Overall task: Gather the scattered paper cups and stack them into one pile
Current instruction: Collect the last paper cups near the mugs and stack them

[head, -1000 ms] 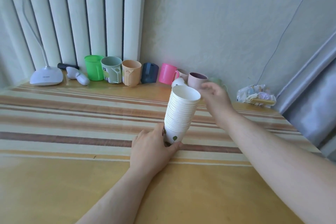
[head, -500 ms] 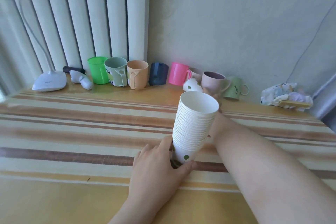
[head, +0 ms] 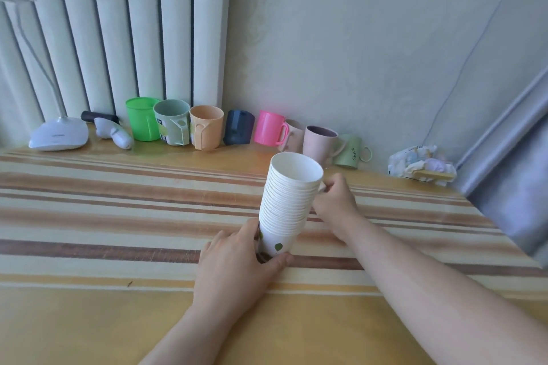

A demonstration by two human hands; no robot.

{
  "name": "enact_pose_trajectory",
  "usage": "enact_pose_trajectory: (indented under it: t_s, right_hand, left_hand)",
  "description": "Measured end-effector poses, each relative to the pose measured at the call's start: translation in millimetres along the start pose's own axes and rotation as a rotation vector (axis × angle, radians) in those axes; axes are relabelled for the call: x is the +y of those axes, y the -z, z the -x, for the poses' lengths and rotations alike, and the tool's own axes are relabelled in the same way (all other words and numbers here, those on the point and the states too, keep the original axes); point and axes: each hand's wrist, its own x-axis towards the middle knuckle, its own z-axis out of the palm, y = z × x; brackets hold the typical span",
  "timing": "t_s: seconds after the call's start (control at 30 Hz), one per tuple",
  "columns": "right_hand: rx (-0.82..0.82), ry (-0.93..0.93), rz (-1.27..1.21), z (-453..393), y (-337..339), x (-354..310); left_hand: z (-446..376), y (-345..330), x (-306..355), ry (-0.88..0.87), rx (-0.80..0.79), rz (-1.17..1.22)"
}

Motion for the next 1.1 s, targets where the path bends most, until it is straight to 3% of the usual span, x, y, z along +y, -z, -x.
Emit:
enact_pose_trajectory:
  t_s: [0.27,0.5,0.6,0.73,0.83,0.97,1.1]
  right_hand:
    - [-0.115,-0.054,0.22,84.9,91.1,51.1]
    - [-0.097,0.095,0.565,105.9,79.9,24.7]
    - [-0.061,0.021,0.446,107.7,76.3,18.9]
    - [-0.019,-0.147,-0.331,104.5,81.8,-13.6]
    - [-0.146,-0.009,-0.643,114.4,91.6,-55.6]
    - [-0.294,0.241,-0.59,141.3,89.8,-94.8]
    - [-0.285,0.217,-0.389,152.2,74.0,-89.3]
  left_hand:
    - [1.9,5.3,6.6,-0.029,-0.064,0.017]
    - [6.2,11.5,7.3,-0.135,-0.184,0.034]
    - [6.9,11.2,6.5,-0.151,-0.183,0.045]
    - [7.6,8.6,4.7,-0.159,-0.158,0.044]
    - [6.9,7.4,3.2,-0.161,-0.154,0.042]
    - [5.9,6.0,1.5,-0.177,-0.151,0.041]
    - [5.3,4.8,1.1,-0.184,-0.145,0.047]
